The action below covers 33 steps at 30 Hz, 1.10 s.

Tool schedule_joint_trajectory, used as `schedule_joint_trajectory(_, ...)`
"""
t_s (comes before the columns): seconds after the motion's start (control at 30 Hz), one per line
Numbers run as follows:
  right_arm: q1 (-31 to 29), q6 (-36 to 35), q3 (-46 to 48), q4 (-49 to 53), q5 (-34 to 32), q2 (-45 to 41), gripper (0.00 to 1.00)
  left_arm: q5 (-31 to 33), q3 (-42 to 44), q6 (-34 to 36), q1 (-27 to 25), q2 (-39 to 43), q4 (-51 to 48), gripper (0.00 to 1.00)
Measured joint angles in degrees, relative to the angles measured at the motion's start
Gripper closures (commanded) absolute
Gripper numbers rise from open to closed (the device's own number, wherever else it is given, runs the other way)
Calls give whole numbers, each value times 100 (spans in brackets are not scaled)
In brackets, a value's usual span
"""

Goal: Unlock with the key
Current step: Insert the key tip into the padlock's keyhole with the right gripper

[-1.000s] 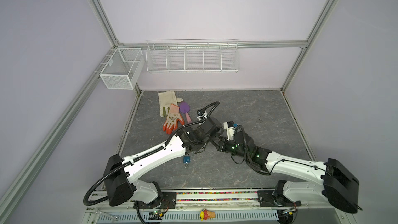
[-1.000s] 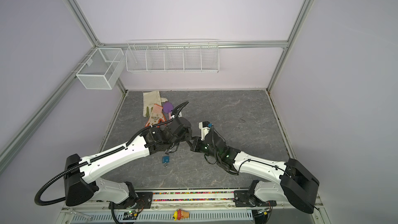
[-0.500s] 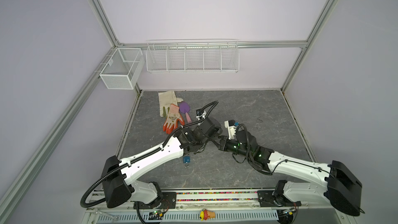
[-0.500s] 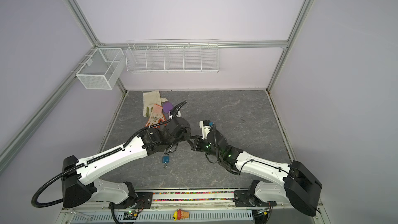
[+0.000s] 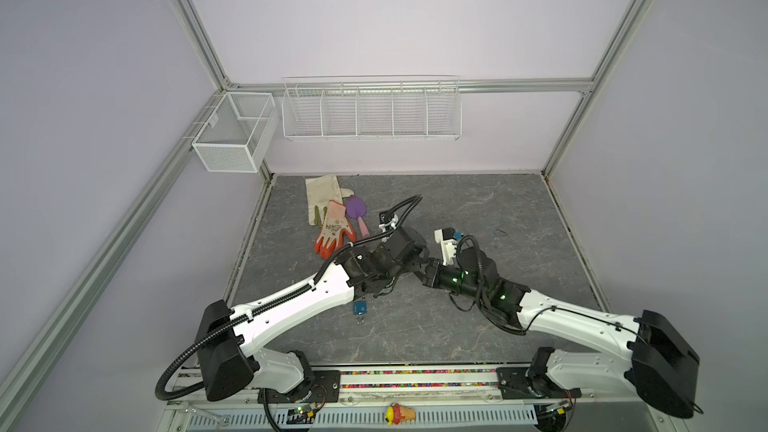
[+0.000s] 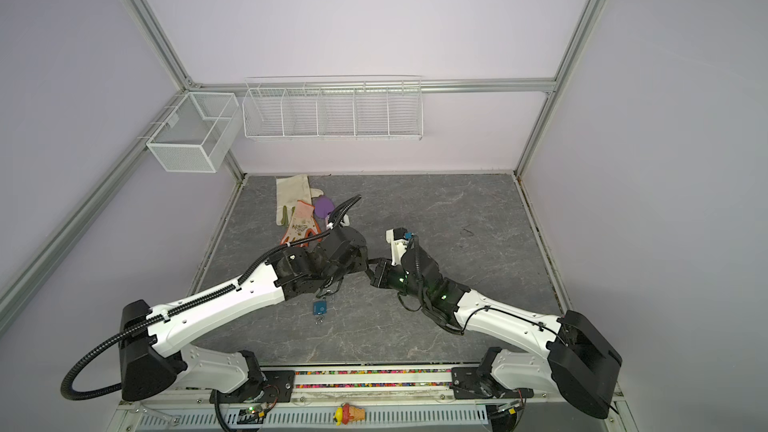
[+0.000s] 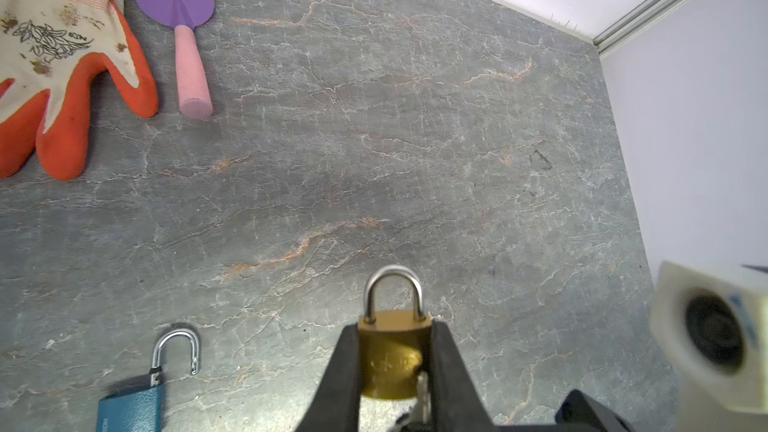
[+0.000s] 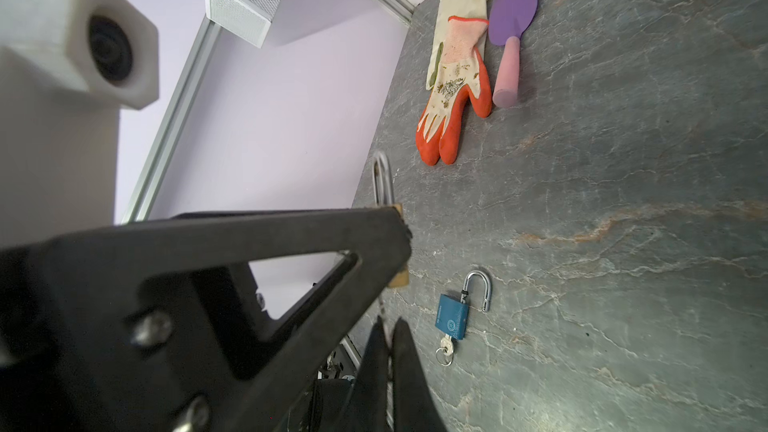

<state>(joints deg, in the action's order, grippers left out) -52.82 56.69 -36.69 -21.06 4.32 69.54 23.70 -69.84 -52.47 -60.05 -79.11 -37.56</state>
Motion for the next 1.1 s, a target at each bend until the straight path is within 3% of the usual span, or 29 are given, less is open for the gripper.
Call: schedule_joint_trajectory(1.1,-13,-201,-267,240,175,116,94,63,0,61,2,186,7,100)
